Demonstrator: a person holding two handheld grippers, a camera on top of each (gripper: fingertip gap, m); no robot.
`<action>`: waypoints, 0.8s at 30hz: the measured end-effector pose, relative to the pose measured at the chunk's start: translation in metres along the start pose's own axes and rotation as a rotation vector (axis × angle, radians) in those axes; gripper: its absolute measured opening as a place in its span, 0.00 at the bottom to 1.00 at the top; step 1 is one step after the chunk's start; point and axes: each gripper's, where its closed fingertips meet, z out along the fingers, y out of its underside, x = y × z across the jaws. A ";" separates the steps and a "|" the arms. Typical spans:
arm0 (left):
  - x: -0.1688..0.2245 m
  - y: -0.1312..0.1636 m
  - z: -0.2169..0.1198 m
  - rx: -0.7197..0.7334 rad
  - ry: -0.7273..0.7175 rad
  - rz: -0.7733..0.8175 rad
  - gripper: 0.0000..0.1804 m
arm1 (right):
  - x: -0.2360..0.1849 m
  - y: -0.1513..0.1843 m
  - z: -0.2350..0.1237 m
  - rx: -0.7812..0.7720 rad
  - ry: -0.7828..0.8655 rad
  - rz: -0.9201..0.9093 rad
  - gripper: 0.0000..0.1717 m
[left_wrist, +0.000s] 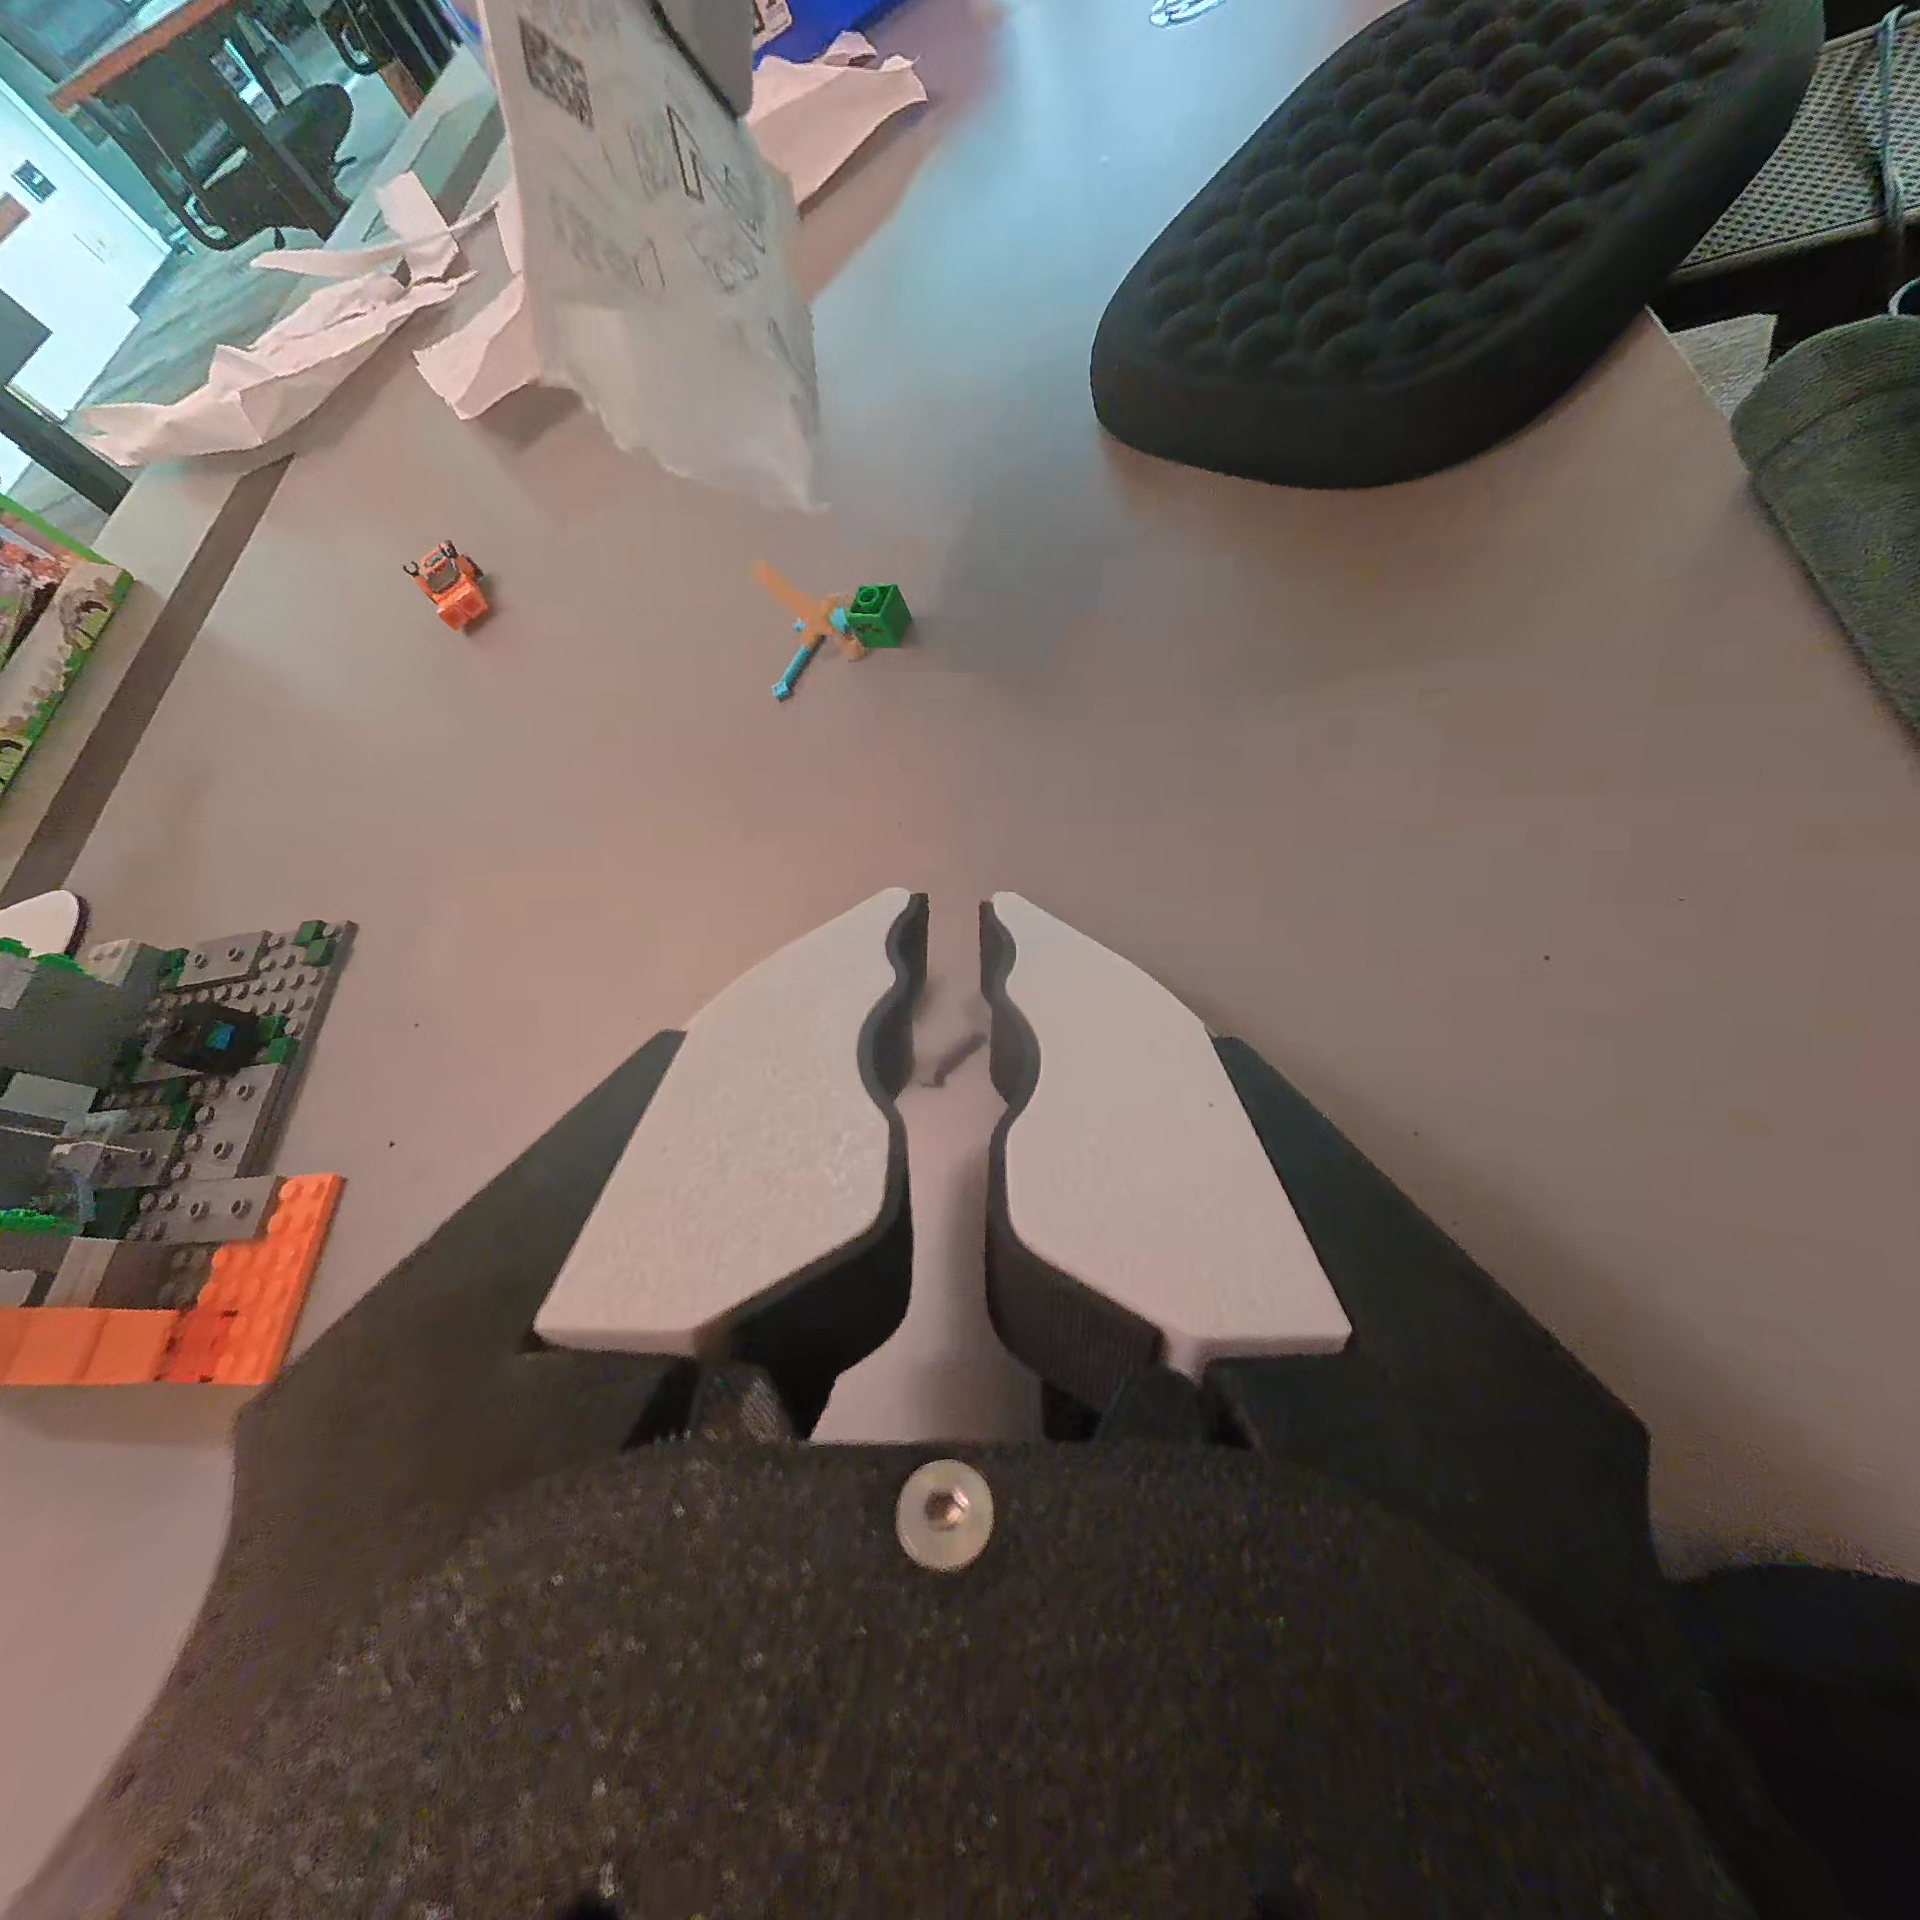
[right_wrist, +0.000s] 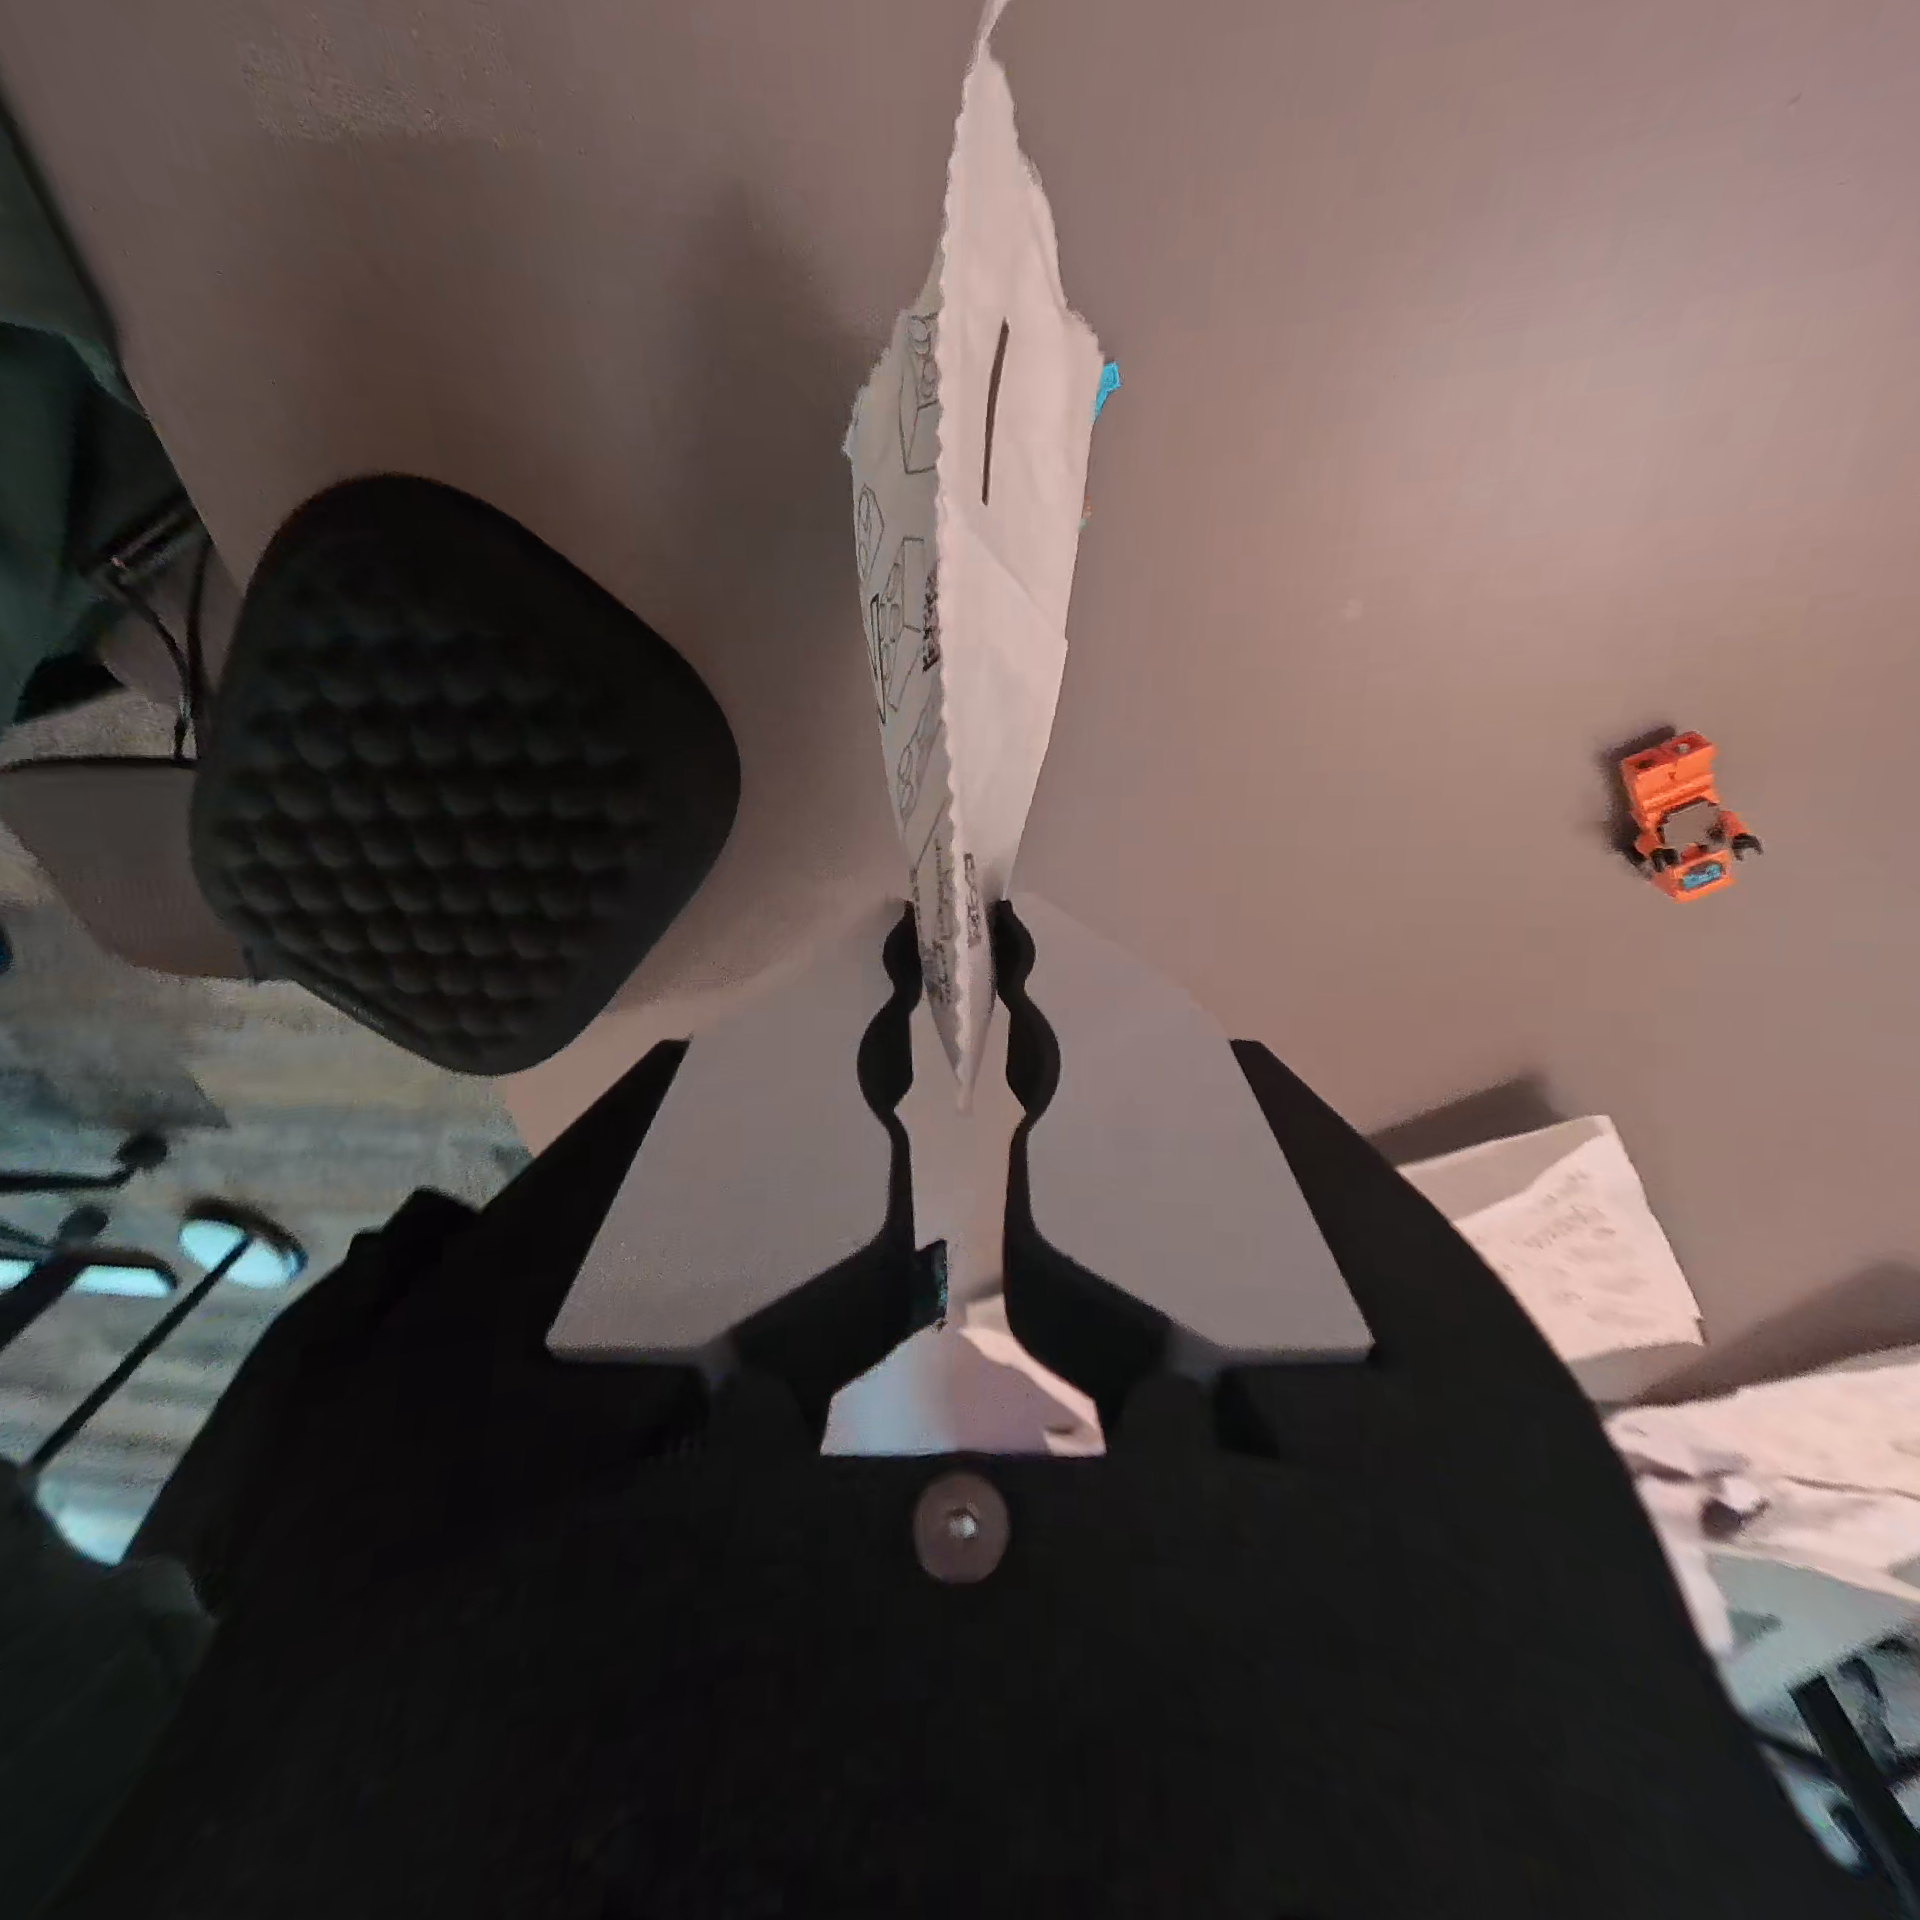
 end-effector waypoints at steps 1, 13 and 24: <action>-0.001 0.000 0.000 0.000 -0.005 -0.002 0.05 | -0.001 0.000 0.000 0.043 0.005 0.005 0.08; -0.019 -0.048 -0.012 0.252 -0.048 -0.173 0.15 | -0.040 -0.096 -0.022 1.099 0.002 -0.007 0.07; -0.060 -0.066 -0.058 0.391 -0.190 -0.302 0.00 | -0.020 -0.167 -0.042 1.353 0.047 0.029 0.14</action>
